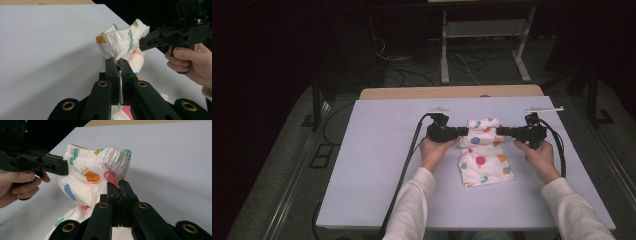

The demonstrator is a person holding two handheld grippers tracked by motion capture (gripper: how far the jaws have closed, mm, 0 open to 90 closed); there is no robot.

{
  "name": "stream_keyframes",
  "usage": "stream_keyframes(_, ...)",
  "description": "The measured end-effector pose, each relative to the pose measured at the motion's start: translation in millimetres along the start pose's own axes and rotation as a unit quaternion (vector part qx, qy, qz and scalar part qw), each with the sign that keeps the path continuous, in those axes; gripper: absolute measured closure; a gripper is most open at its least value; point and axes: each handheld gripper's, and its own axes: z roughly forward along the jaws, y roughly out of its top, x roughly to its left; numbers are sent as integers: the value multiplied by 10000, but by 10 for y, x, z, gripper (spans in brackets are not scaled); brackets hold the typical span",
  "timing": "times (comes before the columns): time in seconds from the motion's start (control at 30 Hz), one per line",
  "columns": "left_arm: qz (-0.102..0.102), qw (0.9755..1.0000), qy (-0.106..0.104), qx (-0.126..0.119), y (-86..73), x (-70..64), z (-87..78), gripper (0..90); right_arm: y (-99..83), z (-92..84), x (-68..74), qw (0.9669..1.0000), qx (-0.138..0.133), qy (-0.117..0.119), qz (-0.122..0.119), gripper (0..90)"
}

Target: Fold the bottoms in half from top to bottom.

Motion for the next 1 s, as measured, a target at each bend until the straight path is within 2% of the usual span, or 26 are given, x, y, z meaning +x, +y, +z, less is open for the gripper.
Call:
stream_keyframes(0.6, 124, 9998, -157, 63, -116, -118, -15, 874, -151, -112, 70, 9999, 49, 67, -116, 874)
stream_keyframes(1.0, 140, 9995, -225, 145, -270, -162, -40, 873, -230, -157, 150, 9995, 171, 86, -240, 874)
